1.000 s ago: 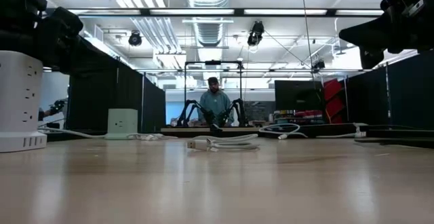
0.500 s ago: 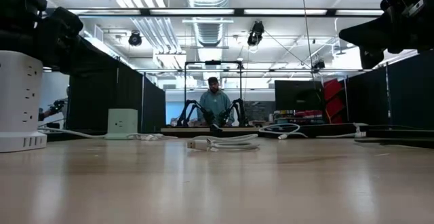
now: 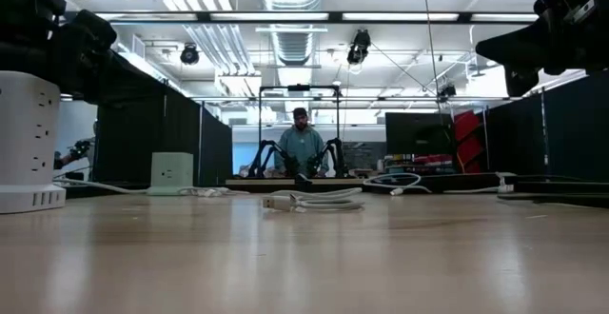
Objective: Insert USB
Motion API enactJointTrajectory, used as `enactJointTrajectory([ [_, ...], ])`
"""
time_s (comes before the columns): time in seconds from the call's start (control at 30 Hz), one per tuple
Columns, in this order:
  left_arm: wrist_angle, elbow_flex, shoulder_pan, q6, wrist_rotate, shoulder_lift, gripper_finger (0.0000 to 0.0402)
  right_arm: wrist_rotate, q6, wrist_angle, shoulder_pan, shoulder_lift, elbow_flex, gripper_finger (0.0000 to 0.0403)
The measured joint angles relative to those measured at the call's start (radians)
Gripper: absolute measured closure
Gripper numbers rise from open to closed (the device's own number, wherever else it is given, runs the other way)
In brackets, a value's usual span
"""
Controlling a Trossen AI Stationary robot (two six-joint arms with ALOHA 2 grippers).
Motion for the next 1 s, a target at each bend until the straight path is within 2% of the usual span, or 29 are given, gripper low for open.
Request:
enactJointTrajectory([
  [0.37, 0.000, 0.000, 0.000, -0.001, 0.000, 0.000, 0.0379, -0.004, 0.038, 0.002, 0.000, 0.000, 0.000, 0.0403],
  [0.5, 0.011, -0.002, 0.000, -0.052, 0.000, 0.000, 0.0379, -0.004, 0.058, 0.002, 0.000, 0.000, 0.000, 0.0403],
  [0.7, 0.168, 0.011, 0.000, -0.153, 0.000, 0.000, 0.0379, -0.003, 0.046, 0.002, 0.000, 0.000, 0.000, 0.0403],
  [0.8, 0.131, 0.074, 0.000, -0.205, 0.001, 0.001, 0.0379, 0.000, 0.082, 0.002, 0.000, 0.000, 0.000, 0.0403],
  [0.9, 0.019, 0.176, 0.000, -0.216, 0.038, 0.005, 0.0379, 0.000, 0.101, 0.002, 0.000, 0.000, 0.000, 0.0403],
  [1.0, -0.113, 0.313, 0.000, -0.108, 0.134, 0.030, 0.0379, 0.000, 0.104, 0.002, 0.000, 0.000, 0.000, 0.0403],
])
